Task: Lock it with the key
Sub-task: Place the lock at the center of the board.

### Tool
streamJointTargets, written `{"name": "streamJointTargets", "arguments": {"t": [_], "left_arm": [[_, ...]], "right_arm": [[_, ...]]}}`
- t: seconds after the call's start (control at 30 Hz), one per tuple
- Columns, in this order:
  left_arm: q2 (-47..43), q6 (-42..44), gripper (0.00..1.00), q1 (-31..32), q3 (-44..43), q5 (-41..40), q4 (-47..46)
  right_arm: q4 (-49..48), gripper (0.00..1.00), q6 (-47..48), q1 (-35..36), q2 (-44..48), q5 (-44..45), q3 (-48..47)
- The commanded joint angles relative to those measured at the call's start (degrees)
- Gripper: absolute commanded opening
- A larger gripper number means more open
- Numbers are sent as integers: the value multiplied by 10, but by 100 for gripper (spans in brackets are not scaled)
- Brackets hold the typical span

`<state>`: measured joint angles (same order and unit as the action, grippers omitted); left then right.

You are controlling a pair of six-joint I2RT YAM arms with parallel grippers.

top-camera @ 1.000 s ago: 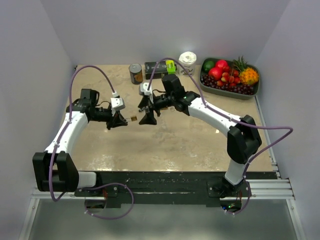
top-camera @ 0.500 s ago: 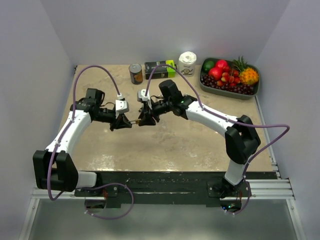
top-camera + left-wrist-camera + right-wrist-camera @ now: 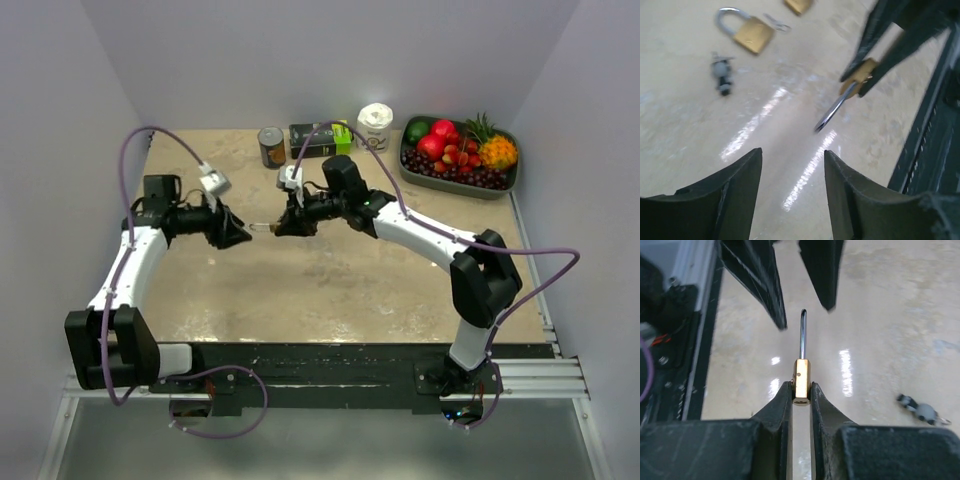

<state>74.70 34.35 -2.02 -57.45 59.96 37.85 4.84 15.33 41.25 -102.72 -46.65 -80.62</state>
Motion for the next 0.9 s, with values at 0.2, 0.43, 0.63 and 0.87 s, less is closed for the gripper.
{"name": "streamJointTargets", "arguments": {"t": [0.2, 0.43, 0.63, 0.87], "left_arm": [[-46, -774, 99, -90, 36, -100, -413], [-45, -954, 99, -60, 85, -153, -552], [-22, -979, 99, -30, 74, -164, -590], [0, -991, 85, 8, 72, -187, -608]], "right_arm": [[-258, 0, -173, -45, 45, 239, 23], [-315, 0, -249, -10, 33, 333, 10], [-325, 0, -274, 25, 10, 381, -9], [-334, 0, -272, 59, -1, 421, -16]]}}
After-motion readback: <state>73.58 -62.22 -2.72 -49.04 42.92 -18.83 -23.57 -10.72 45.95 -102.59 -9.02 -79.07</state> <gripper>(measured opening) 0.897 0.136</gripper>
